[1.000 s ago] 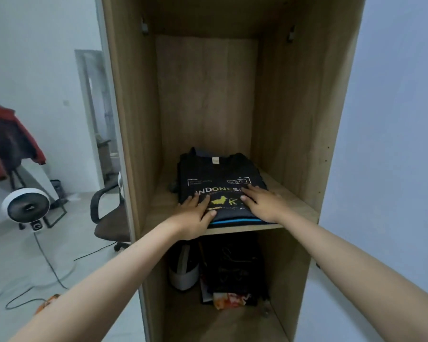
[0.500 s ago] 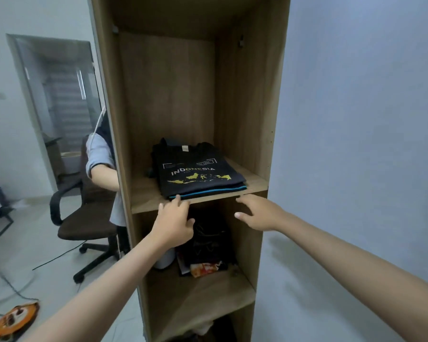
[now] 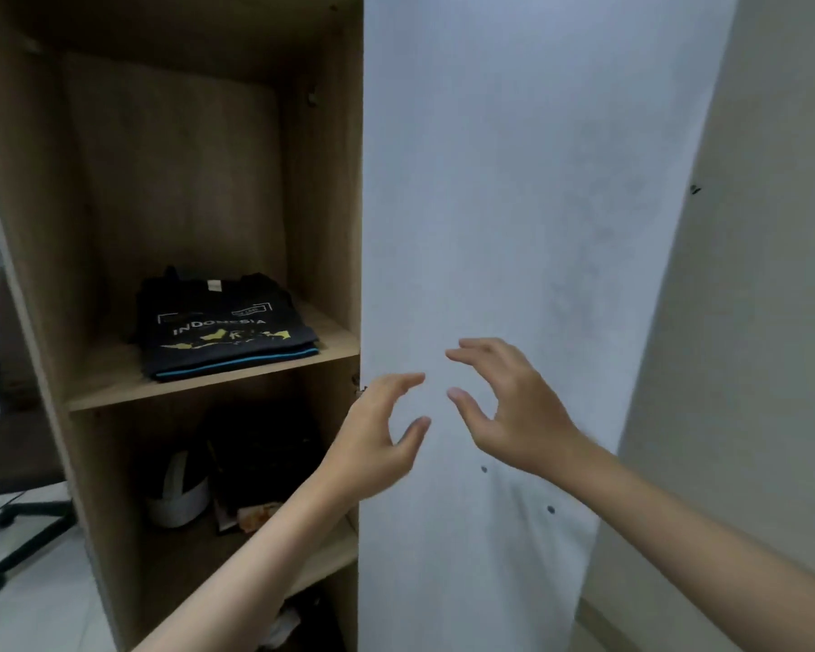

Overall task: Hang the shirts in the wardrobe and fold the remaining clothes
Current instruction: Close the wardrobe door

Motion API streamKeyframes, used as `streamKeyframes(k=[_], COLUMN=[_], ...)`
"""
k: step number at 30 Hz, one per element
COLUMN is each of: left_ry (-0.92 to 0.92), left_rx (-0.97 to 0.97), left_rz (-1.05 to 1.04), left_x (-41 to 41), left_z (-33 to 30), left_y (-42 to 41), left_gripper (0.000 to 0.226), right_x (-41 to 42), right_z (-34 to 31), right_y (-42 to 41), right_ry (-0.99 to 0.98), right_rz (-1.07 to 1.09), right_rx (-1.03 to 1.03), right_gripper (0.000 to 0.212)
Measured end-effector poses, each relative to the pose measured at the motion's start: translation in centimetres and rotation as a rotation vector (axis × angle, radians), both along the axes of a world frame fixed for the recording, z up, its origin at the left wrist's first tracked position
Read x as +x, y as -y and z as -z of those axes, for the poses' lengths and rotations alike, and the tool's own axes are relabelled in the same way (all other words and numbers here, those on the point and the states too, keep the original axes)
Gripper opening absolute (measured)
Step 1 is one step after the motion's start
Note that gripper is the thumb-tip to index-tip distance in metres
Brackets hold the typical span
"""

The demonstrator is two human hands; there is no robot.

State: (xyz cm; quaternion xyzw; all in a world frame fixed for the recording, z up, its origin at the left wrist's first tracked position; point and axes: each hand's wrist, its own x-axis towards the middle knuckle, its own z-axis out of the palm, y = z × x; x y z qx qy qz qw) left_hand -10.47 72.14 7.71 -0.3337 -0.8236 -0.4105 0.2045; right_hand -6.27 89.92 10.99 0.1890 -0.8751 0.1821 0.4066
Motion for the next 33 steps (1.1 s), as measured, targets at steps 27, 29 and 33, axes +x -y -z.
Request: streamKeyframes(k=[27, 29, 33], left_ry=[-0.301, -0.336, -0.417], left_rx=[0.007, 0.017, 0.055], left_rz=[0.160, 0.137, 0.052], left_x=[6.1, 6.7, 8.0], left_z=[4.7, 5.1, 5.7], left_y=[-12.6, -10.5, -5.7], left_gripper=[0.048, 0.047, 0.046], right_x=[5.3, 5.7, 5.9], right_z=[-0.5, -0.6, -0.4], right_y=[-10.5, -8.8, -4.0], right_ry=[-0.138, -0.110, -0.089], right_rz=[-0.275, -0.350, -0.518], right_rx=[-0.504, -0.504, -0.504], right_gripper=[0.029, 0.030, 0.031])
